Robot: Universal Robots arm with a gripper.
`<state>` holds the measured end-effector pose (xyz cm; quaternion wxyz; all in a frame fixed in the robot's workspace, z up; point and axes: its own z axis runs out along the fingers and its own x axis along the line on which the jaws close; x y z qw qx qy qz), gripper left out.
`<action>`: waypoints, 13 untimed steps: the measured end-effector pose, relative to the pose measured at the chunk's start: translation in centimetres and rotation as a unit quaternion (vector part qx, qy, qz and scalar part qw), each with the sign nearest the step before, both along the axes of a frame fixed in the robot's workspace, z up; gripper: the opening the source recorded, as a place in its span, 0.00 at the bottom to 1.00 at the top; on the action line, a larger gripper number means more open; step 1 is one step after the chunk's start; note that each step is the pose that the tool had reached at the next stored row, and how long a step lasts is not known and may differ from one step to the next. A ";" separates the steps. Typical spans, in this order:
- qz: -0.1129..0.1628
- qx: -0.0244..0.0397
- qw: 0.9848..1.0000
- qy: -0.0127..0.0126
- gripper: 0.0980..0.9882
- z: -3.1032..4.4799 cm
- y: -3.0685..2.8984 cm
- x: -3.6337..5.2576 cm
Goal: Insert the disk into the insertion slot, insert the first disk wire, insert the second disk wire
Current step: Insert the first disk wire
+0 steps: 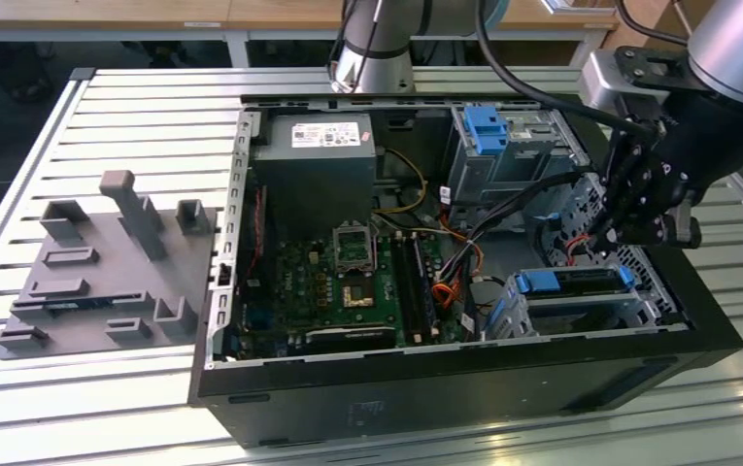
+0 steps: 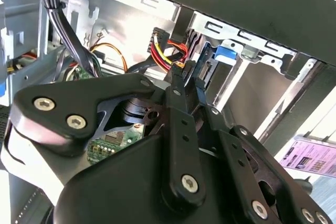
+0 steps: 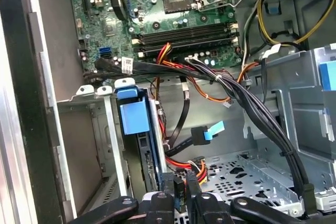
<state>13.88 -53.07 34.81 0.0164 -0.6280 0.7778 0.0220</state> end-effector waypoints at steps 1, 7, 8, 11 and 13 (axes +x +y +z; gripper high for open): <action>-0.003 -0.001 1.000 0.000 0.16 -0.02 0.04 0.01; 0.011 -0.005 1.000 0.000 0.07 -0.04 0.07 0.05; 0.020 -0.005 1.000 0.000 0.07 -0.03 0.07 0.05; 0.047 -0.005 0.999 0.000 0.07 -0.04 0.08 0.05; 0.065 -0.005 0.998 0.000 0.07 -0.05 0.07 0.05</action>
